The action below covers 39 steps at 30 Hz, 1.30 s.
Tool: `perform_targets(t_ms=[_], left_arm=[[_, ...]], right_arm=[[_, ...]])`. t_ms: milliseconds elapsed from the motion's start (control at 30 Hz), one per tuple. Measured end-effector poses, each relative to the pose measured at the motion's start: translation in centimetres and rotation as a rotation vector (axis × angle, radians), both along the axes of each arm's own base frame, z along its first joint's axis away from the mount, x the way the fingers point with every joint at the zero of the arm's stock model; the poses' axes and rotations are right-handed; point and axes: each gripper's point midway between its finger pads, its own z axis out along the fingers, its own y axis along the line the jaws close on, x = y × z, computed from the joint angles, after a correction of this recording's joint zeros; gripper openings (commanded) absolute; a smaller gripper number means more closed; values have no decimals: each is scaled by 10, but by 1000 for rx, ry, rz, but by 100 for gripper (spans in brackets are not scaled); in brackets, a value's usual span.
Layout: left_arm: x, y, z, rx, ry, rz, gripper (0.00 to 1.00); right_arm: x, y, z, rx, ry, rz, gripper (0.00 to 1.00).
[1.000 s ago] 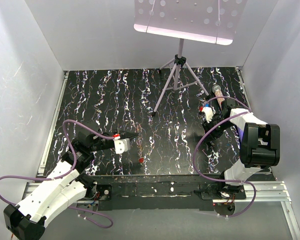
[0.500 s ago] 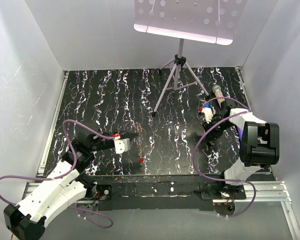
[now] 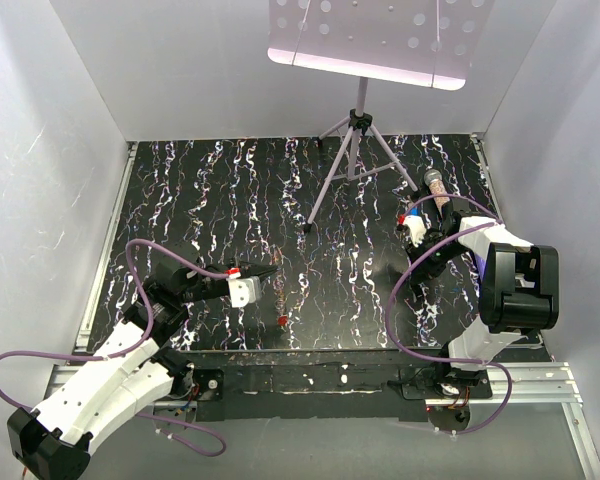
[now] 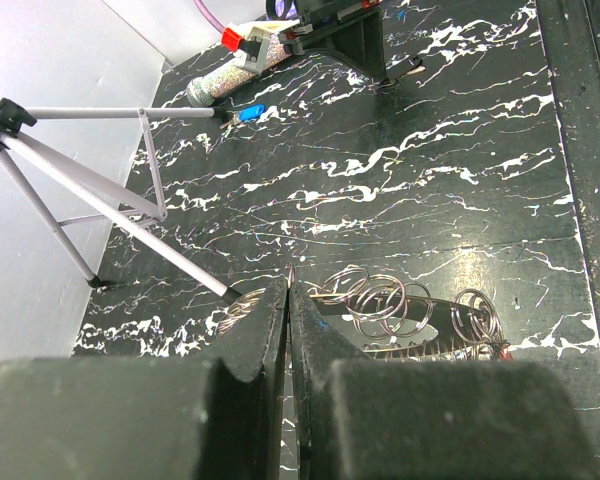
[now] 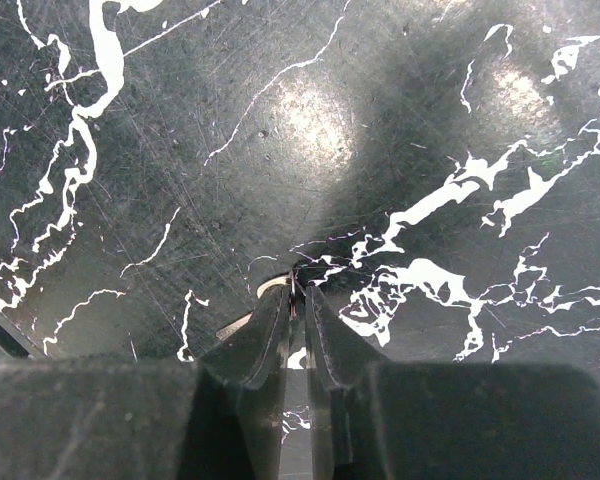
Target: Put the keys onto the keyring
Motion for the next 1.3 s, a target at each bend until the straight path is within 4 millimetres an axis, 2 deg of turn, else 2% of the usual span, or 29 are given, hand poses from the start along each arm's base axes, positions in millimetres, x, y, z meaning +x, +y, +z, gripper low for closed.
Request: perform_targets(t_ms=[100,233,500,700,1133,1300], left_arm=[[0,0,0,0,0,0,0],[0,0,0,0,0,0,0],[0,0,0,-1,2,0,0],[0,0,0,0,2,1,0],[0,0,0,-2,10,1,0],[-1,-2,2,-16,23,-3,0]], right_arm=[[-1,0,0,1,2,0,16],[-1,0,0,2,4,-1,6],[-3,2,1,9,16,-5,1],[-5,3,5,17,18,-16,1],[7,18,49,107,-68,-8,1],[10,27,85,160,-138,33,1]])
